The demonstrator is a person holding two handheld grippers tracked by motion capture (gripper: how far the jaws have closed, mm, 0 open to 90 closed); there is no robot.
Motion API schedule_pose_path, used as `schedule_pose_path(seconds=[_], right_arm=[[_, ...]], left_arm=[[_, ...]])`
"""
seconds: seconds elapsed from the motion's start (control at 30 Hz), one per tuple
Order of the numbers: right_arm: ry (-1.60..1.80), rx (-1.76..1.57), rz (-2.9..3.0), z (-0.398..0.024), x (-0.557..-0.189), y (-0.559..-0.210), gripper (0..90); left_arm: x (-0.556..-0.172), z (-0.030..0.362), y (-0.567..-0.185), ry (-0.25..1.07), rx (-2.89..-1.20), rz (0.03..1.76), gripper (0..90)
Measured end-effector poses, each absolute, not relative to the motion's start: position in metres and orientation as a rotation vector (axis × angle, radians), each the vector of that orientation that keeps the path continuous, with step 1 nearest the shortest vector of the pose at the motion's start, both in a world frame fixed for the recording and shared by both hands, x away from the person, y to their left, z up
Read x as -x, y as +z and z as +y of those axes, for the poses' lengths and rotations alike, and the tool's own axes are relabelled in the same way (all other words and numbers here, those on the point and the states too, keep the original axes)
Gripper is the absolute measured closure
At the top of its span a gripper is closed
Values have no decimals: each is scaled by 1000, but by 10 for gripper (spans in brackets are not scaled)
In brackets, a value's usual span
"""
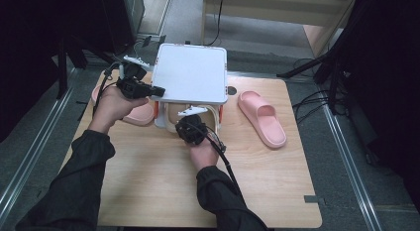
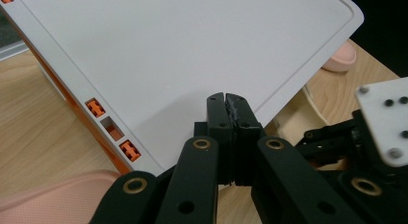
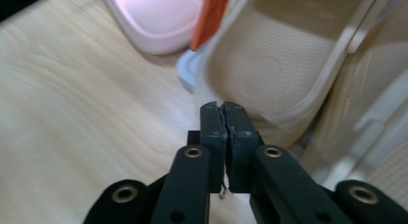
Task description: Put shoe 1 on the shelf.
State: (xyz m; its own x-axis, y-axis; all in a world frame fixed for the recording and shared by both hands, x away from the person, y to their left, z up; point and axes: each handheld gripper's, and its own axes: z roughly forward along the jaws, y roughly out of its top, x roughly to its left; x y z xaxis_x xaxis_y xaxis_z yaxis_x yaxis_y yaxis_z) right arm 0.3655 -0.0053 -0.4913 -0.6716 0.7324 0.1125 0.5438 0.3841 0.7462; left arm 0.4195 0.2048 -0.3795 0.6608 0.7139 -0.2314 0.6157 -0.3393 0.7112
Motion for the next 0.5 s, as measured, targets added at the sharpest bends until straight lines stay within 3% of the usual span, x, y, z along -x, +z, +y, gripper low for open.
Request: schedule_pose_path(seconds=[0.5], right_arm=[[1305,-1165,2477,-70,-307,-485,900]], left_arm=[[-419,205,-381,119,-2048,1028,894]])
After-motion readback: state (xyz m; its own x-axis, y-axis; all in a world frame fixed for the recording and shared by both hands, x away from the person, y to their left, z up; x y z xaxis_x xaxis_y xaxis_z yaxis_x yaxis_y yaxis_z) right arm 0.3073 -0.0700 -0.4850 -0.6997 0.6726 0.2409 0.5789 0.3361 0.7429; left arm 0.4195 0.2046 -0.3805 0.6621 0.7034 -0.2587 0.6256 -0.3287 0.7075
